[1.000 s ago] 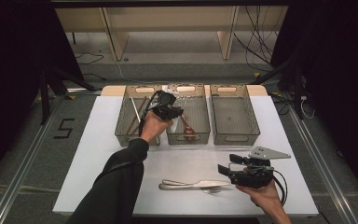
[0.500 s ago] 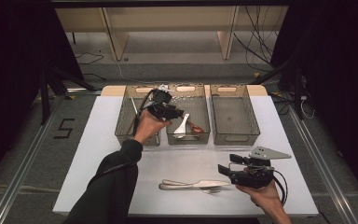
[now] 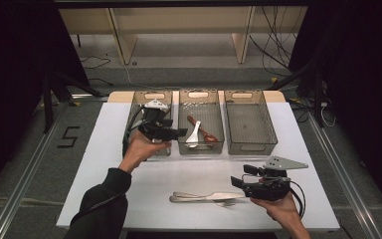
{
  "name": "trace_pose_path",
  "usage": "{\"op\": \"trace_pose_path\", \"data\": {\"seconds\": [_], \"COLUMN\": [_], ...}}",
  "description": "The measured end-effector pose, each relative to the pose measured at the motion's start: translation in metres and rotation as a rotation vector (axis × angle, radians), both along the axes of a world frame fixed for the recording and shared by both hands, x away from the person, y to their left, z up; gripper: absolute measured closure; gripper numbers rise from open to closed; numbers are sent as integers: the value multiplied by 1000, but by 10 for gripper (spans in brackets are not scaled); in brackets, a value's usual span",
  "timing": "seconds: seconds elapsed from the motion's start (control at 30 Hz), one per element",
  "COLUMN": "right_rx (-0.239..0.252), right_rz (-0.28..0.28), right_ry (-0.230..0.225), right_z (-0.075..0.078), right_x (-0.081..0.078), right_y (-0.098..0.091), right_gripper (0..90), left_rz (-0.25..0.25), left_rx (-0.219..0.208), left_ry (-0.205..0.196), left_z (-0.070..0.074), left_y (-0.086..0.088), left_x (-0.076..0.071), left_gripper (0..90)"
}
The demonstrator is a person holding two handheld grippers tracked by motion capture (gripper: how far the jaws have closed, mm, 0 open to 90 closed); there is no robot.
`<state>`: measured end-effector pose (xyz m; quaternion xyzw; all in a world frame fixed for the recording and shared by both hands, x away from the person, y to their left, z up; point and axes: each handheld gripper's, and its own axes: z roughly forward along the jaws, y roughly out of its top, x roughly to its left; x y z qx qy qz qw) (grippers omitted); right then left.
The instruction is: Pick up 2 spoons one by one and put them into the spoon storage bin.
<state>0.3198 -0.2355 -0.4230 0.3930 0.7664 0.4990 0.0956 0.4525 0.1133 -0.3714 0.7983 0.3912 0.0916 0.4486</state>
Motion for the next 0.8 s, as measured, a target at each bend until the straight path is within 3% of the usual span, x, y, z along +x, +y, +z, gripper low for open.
{"op": "trace_pose_path", "data": {"seconds": [0.27, 0.5, 0.63, 0.8], "right_rx": [-12, -23, -41, -72], "right_rz": [12, 33, 52, 81], "right_ry": [0, 8, 7, 10], "right_z": [-1, -1, -2, -2], "right_x": [2, 4, 5, 6], "right_y": [4, 9, 13, 22], "right_gripper": [312, 311, 311, 311], "left_rz": [26, 19, 23, 22], "left_rx": [-49, -70, -93, -103], "left_ry": [-23, -45, -38, -58], "left_z": [-8, -17, -25, -30], "left_y": [16, 27, 37, 43], "left_x": [-22, -39, -45, -53], "left_gripper": [212, 191, 180, 173]}}
